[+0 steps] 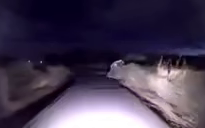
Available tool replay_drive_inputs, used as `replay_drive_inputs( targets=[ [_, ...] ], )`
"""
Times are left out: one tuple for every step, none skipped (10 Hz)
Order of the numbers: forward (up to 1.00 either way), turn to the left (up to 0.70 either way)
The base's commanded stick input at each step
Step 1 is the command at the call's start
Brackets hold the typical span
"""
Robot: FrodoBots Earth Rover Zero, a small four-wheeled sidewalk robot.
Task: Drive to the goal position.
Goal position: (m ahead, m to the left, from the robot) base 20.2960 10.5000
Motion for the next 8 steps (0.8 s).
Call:
replay_drive_inputs(
  targets=[
    [0.85, 0.00],
    [0.85, 0.00],
    [0.85, 0.07],
    [0.85, 0.12],
    [0.85, 0.25],
    [0.85, 0.27],
    [0.85, 0.32],
    [0.85, 0.30]
  ],
)
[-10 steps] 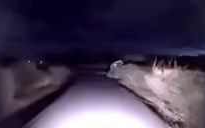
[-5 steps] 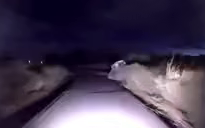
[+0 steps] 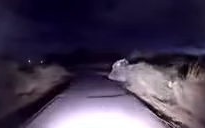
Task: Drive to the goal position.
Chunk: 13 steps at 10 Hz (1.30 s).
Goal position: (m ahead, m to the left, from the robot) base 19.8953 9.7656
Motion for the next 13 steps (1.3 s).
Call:
replay_drive_inputs(
  targets=[
    [0.85, 0.19],
    [0.85, 0.00],
    [0.85, 0.00],
    [0.85, 0.00],
    [0.85, 0.00],
    [0.85, 0.00],
    [0.85, 0.00],
    [0.85, 0.00],
    [0.85, 0.00],
    [0.85, 0.00],
    [0.85, 0.00],
    [0.85, 0.00],
    [0.85, 0.00]
  ],
)
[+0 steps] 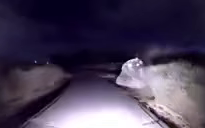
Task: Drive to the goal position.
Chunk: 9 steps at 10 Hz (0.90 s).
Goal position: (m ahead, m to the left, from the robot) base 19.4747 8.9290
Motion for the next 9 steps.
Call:
replay_drive_inputs(
  targets=[
    [0.85, 0.00],
    [0.85, 0.08],
    [0.85, 0.17],
    [0.85, 0.34],
    [0.85, 0.34],
    [0.85, 0.34],
    [0.85, 0.00],
    [0.85, 0.00],
    [0.85, 0.00]
  ],
)
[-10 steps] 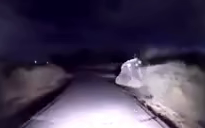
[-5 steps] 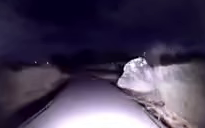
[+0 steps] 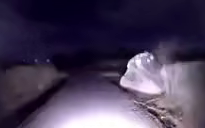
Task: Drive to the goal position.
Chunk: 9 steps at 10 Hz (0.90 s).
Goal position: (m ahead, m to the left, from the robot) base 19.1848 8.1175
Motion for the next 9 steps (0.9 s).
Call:
replay_drive_inputs(
  targets=[
    [0.85, 0.00],
    [0.85, 0.00],
    [0.85, 0.00],
    [0.85, 0.00],
    [0.85, 0.19],
    [0.85, 0.27],
    [0.85, 0.34],
    [0.85, 0.34],
    [0.85, 0.34]
  ],
)
